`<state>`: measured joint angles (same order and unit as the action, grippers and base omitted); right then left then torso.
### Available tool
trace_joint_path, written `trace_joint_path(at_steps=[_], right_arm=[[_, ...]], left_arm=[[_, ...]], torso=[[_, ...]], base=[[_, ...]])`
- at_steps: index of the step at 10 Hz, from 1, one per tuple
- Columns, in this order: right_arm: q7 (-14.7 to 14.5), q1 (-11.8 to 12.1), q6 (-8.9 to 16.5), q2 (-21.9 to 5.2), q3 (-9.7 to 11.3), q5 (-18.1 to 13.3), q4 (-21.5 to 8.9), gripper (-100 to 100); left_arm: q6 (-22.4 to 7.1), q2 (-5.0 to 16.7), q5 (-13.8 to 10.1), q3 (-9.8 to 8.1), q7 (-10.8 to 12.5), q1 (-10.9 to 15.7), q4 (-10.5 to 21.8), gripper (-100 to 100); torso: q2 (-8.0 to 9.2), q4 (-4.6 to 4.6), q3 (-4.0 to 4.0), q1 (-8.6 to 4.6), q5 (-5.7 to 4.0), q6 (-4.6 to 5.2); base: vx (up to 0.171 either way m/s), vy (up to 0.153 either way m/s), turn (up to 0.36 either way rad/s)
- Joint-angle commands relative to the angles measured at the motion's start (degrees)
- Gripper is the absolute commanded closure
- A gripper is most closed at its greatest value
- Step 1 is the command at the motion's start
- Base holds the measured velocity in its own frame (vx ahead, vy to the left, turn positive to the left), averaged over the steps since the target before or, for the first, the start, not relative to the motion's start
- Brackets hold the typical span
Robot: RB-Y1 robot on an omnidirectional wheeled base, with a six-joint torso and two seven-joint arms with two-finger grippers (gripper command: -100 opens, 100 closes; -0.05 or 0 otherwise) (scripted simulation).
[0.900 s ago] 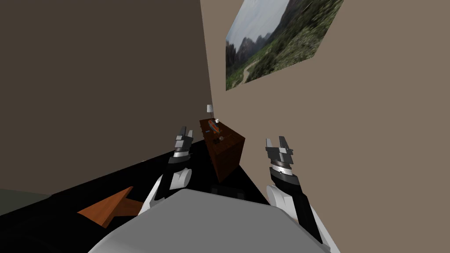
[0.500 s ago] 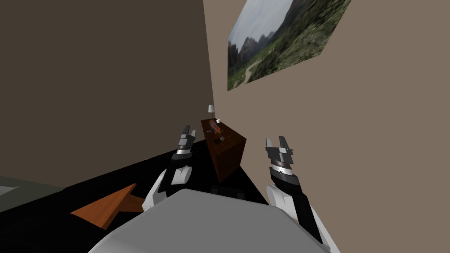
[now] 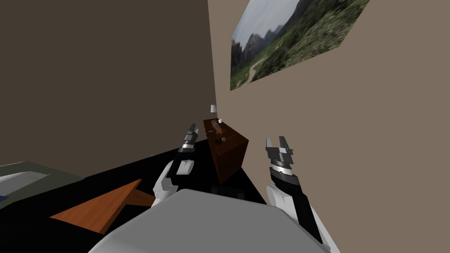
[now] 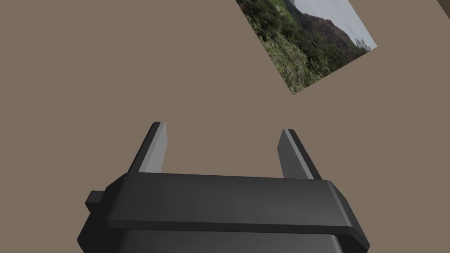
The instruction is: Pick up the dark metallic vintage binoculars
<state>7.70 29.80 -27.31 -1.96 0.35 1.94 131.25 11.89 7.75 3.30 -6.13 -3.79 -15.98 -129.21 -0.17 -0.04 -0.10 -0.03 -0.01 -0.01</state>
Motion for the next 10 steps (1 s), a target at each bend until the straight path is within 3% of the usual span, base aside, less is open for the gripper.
trace_joint_path(at_steps=[1, 3, 10], right_arm=[[0.0, 0.0, 0.0, 0.0, 0.0, 0.0, 0.0, 0], [0.0, 0.0, 0.0, 0.0, 0.0, 0.0, 0.0, 0], [0.0, 0.0, 0.0, 0.0, 0.0, 0.0, 0.0, 0]], left_arm=[[-1.49, 0.51, -0.16, -0.41, -0.32, 1.73, 1.19, -100], [-5.07, 1.54, -0.34, -1.41, -1.72, 5.76, 5.03, -100], [-13.95, 2.31, -0.49, -3.09, -4.06, 15.91, 11.74, -100]], torso=[[0.0, 0.0, 0.0, 0.0, 0.0, 0.0], [0.03, 0.0, 0.01, -0.03, 0.0, 0.01], [0.03, 0.0, 0.01, 0.01, 0.0, 0.01]], base=[[0.026, -0.021, 0.053], [0.036, -0.019, 0.129], [0.026, -0.017, 0.073]])
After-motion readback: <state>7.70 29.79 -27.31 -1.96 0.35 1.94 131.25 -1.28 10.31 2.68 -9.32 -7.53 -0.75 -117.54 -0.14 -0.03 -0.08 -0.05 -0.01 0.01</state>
